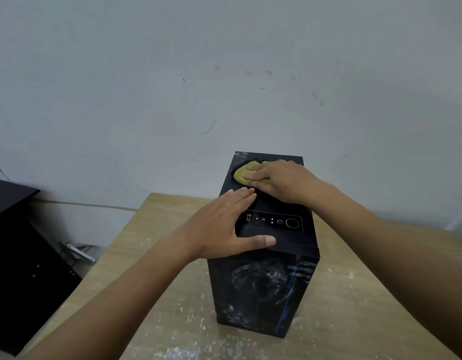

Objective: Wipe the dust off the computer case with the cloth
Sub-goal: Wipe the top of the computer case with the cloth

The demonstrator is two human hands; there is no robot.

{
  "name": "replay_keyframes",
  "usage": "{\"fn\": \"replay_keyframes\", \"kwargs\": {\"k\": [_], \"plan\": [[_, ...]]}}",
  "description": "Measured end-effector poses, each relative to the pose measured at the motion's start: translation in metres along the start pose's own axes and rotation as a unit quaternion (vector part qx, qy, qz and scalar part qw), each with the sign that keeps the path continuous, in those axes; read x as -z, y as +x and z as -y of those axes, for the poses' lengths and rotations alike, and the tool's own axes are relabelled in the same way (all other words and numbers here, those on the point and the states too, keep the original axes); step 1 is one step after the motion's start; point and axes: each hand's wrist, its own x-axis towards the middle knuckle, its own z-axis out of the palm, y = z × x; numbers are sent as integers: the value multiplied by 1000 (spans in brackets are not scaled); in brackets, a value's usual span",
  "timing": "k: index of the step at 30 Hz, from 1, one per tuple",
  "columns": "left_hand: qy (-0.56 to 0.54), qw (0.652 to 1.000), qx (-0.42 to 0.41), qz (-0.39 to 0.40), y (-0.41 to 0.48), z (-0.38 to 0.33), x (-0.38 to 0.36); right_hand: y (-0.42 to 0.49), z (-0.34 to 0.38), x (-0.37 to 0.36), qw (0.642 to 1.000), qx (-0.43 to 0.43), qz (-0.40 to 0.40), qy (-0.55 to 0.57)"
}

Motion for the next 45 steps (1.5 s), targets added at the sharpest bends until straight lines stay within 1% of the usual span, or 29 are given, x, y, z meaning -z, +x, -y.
{"fn": "replay_keyframes", "kwargs": {"k": [3,9,12,15,22,26,30,34,36,39,43,45], "plan": [[31,999,-13,-13,3,3,-6,17,-2,-1,999,-30,-4,21],[27,999,-6,-29,4,4,-9,46,-5,7,993,-103,-15,47],[24,999,-1,-28,3,3,-10,59,-6,6,988,-147,-19,33],[19,999,4,-30,3,3,-10,64,-4,4,986,-165,-20,20],[9,999,6,-32,3,3,-10,40,-4,7,992,-116,-17,40],[1,999,5,-40,3,3,-10,22,-13,4,994,-47,0,96],[-21,999,7,-45,1,2,-8,13,-8,6,986,40,21,162],[-19,998,-3,-52,-1,-2,-5,16,10,6,982,79,30,169],[-16,999,-9,-51,-1,-3,-5,21,15,5,984,75,29,158],[-11,999,-6,-43,0,-2,-5,30,19,2,989,45,28,140],[-17,999,1,-40,0,-1,-7,45,24,-4,998,-17,-17,51],[-17,999,3,-40,0,0,-8,54,26,-3,999,-45,-25,14]]}}
